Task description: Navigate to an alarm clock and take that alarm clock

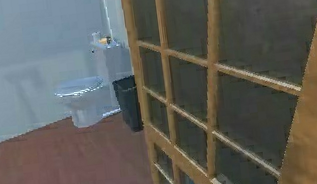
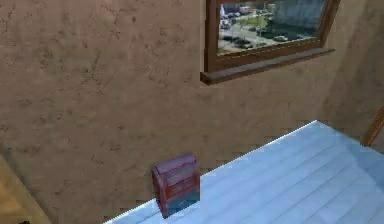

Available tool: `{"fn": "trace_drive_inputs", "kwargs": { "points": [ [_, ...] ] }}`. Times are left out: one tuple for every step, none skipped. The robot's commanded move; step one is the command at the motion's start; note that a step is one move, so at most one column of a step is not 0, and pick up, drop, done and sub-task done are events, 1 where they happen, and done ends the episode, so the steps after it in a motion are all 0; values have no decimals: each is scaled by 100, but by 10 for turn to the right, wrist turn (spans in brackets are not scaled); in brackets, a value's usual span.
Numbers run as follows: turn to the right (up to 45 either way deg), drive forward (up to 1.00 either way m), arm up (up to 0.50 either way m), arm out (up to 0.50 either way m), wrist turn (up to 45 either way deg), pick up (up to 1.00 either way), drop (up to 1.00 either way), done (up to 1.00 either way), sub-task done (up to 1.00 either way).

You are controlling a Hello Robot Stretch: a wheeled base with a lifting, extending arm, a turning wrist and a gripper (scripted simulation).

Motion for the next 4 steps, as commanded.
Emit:
{"fn": "trace_drive_inputs", "kwargs": {
  "points": [
    [-450,0,0,0,0,0,0,0,0],
    [-450,0,0,0,0,0,0,0,0],
    [-450,0,0,0,0,0,0,0,0],
    [-420,0,0,0,0,0,0,0,0]
  ]
}}
